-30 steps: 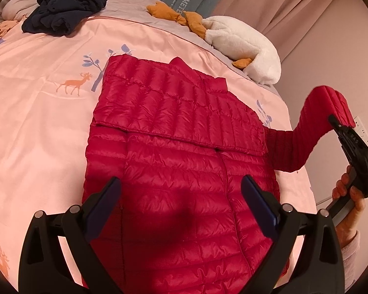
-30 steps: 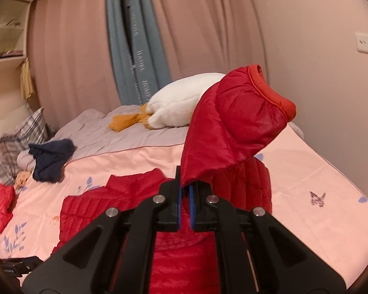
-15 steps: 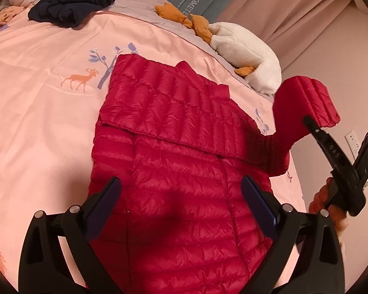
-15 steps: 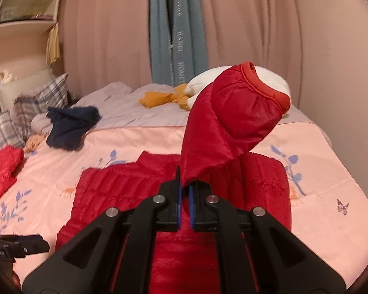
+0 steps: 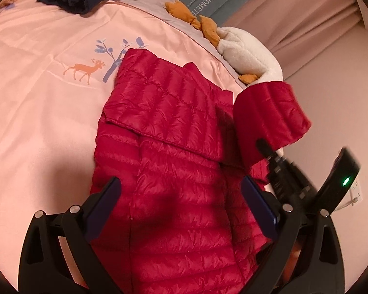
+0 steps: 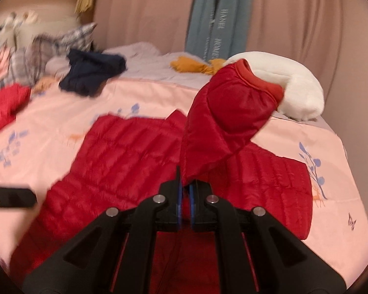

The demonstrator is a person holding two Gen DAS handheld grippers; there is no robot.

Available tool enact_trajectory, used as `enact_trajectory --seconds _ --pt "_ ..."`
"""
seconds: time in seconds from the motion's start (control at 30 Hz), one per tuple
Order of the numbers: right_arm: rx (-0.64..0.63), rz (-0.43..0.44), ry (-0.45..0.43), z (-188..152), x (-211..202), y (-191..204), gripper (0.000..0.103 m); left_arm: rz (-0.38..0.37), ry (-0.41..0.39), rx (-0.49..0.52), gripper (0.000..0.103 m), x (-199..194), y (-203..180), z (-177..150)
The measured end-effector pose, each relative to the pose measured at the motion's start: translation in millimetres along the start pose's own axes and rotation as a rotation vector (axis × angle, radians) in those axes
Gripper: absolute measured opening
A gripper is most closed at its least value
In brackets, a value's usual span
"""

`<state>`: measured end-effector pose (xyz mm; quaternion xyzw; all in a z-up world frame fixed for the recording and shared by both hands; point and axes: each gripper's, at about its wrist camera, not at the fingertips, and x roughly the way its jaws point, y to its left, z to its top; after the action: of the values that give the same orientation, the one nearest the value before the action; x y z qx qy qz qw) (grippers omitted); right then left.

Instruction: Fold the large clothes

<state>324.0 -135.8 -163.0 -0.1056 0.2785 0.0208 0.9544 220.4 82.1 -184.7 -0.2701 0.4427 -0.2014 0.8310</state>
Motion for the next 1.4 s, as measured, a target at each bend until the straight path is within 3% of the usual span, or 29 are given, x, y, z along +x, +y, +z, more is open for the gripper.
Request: enact_trajectory --seconds 0.23,0.5,0.87,0.97,1.03,1.1,1.2,1.27,1.33,1.4 --pt "-0.135 -0.008 0.06 -18.8 20.6 27.8 0.005 -0.074 0.002 -0.088 0.098 6.0 12.1 18.5" --pt "-0.222 -0.01 0.111 -35.5 41.5 48.1 0.007 -0.286 0.076 -0.216 0.098 42.9 17.6 37.7" --pt "-0.112 0.041 0.058 -31.2 31.7 35.1 0.008 -0.398 0.115 -0.339 0.096 90.6 4.1 42.9" --pt "-0.037 0.074 0.049 -28.6 30.9 26.5 0.008 -0.426 0.114 -0.375 0.087 100.4 4.8 45.2" --pt "-0.006 0.094 0.043 -27.6 30.7 24.3 0.008 -0.431 0.124 -0.392 0.073 107.4 4.0 45.4" --pt "0.015 0.106 0.041 -26.8 30.6 23.5 0.008 -0.408 0.122 -0.39 0.051 111.7 2.8 47.2" --pt "0.042 0.118 0.045 -25.4 32.2 21.4 0.009 -0.372 0.095 -0.369 0.031 112.5 -0.6 52.9" --pt "0.058 0.129 0.051 -25.6 34.0 18.7 0.011 -0.326 0.068 -0.331 0.024 109.3 -4.1 57.5" --pt "0.083 0.15 0.075 -26.7 37.3 14.1 0.025 -0.276 0.045 -0.29 0.022 105.5 -6.5 61.2" --pt "0.124 0.165 0.084 -28.1 34.7 5.1 0.05 -0.235 0.029 -0.251 0.019 103.0 -7.6 64.7"
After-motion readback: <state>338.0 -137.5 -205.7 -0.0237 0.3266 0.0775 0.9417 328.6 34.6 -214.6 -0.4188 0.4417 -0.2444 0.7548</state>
